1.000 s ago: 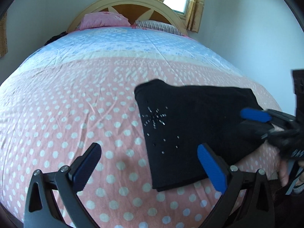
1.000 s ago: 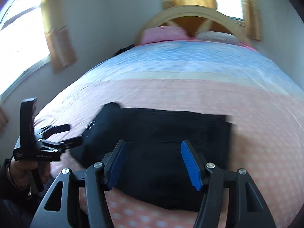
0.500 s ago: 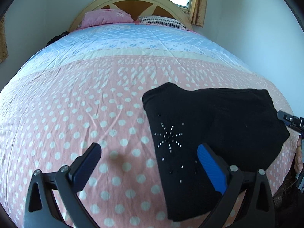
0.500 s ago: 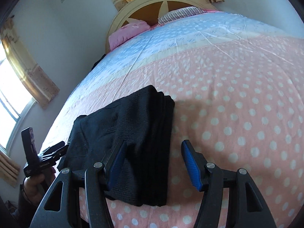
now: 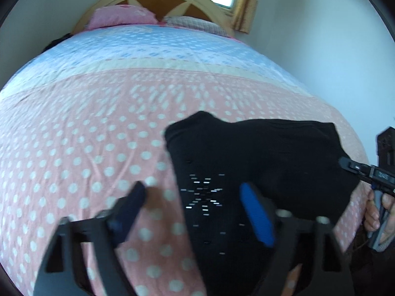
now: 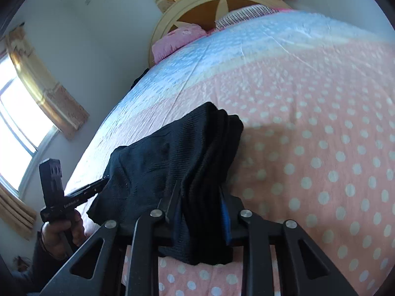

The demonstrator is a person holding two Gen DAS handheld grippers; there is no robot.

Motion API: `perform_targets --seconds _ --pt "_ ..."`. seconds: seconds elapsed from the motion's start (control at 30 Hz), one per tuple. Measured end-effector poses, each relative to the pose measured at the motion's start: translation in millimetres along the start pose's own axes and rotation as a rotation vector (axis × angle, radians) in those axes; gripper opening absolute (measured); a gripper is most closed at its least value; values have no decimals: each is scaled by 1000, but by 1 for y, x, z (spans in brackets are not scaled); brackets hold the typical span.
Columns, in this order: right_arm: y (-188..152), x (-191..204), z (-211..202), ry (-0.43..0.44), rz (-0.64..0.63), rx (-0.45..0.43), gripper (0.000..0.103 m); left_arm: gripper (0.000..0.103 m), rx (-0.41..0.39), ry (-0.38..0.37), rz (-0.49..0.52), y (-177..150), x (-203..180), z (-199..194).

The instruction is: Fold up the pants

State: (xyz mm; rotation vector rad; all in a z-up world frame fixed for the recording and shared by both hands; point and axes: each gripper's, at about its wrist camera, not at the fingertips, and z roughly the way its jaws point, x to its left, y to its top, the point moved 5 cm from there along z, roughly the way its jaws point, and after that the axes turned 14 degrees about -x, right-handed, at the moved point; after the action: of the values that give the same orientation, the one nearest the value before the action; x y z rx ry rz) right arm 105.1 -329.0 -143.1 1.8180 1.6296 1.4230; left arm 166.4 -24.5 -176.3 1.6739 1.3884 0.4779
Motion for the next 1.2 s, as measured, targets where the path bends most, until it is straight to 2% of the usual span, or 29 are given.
perform_targets --seconds 0.03,0.07,0.13,0.17,0.2,0.27,0.47,0.7,0.97,1.2 --pt "1 5 -2 0 -16 -7 25 59 3 -30 -11 0 -3 0" --pt "4 10 -5 3 -28 -15 24 47 5 -47 -20 -1 -4 -1" --pt "10 19 -10 13 -41 -29 24 38 -2 -48 -20 0 -5 -2" --pt "13 22 -11 17 -50 -32 24 23 -8 -42 -14 0 -5 -3" --pt "16 26 -11 20 -59 -35 24 17 -12 -40 -14 1 -5 -4" --pt "23 36 -11 29 -79 -36 24 13 -16 -45 -31 3 -3 -8" --pt "42 74 8 78 -157 -17 24 12 -68 -70 -40 19 -2 -34" --pt "54 126 59 166 -209 25 24 12 -133 -30 -44 39 23 -71" --pt "44 202 124 289 -259 85 24 12 -168 104 -57 51 89 -109" --pt "31 248 170 350 -270 128 24 12 -192 230 -100 45 147 -136"
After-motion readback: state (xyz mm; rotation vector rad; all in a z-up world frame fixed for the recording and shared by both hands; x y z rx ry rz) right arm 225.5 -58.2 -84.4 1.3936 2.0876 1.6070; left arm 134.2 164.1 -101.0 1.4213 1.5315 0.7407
